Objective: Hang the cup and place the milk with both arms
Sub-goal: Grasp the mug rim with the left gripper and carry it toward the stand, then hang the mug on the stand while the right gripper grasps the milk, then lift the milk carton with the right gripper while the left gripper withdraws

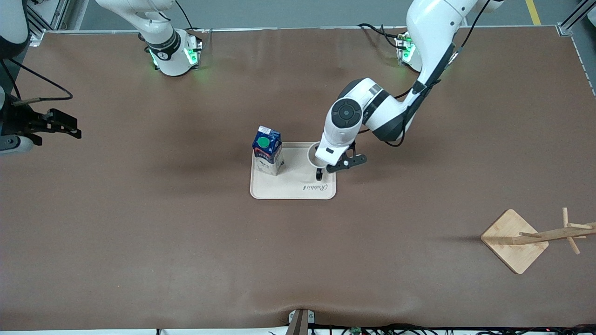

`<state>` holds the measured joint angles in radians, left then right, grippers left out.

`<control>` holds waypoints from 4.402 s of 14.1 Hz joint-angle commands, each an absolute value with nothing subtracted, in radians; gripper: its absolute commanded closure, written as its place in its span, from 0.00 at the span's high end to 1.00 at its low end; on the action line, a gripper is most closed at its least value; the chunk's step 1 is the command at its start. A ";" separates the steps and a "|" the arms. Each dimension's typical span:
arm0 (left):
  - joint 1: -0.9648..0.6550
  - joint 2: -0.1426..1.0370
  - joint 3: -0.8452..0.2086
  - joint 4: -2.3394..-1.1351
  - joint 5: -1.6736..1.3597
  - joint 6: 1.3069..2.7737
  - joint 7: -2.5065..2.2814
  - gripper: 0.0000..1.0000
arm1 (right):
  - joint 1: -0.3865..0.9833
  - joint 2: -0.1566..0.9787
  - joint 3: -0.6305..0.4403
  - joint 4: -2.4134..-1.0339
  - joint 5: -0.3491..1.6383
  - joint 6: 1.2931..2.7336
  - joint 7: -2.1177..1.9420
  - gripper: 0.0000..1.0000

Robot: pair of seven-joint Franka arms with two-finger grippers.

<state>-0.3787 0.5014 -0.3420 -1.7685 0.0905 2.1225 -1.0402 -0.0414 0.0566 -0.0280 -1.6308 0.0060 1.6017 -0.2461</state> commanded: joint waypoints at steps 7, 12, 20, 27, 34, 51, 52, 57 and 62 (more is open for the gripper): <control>-0.144 0.301 -0.341 -1.611 0.293 1.853 -1.042 0.00 | 0.017 0.094 -0.008 -1.624 0.084 1.572 -0.235 1.00; 0.116 0.224 -0.353 -1.635 0.292 1.897 -0.792 0.00 | 0.175 0.117 -0.008 -1.635 0.115 1.588 0.062 1.00; 0.379 0.202 -0.354 -1.629 0.179 1.944 -0.419 0.00 | 0.443 0.235 -0.009 -1.637 0.196 1.652 0.579 1.00; 0.497 0.204 -0.351 -1.618 0.086 1.976 -0.330 0.00 | 0.601 0.305 -0.009 -1.635 0.196 1.738 0.833 1.00; 0.551 0.221 -0.342 -1.618 0.003 2.028 -0.299 0.00 | 0.664 0.379 -0.009 -1.635 0.196 1.844 0.969 1.00; 0.529 0.279 -0.362 -1.471 -0.011 1.926 -0.305 1.00 | 0.677 0.449 -0.009 -1.634 0.198 1.898 1.031 0.32; 0.522 0.270 -0.365 -1.467 0.027 1.895 -0.304 1.00 | 0.672 0.449 -0.009 -1.634 0.199 1.896 1.031 0.22; 0.518 0.209 -0.411 -1.460 0.066 1.754 -0.226 1.00 | 0.666 0.443 -0.008 -1.571 0.201 1.841 1.055 0.06; 0.518 0.129 -0.429 -1.459 0.064 1.638 -0.156 1.00 | 0.548 0.431 -0.012 -1.371 0.199 1.536 0.935 0.08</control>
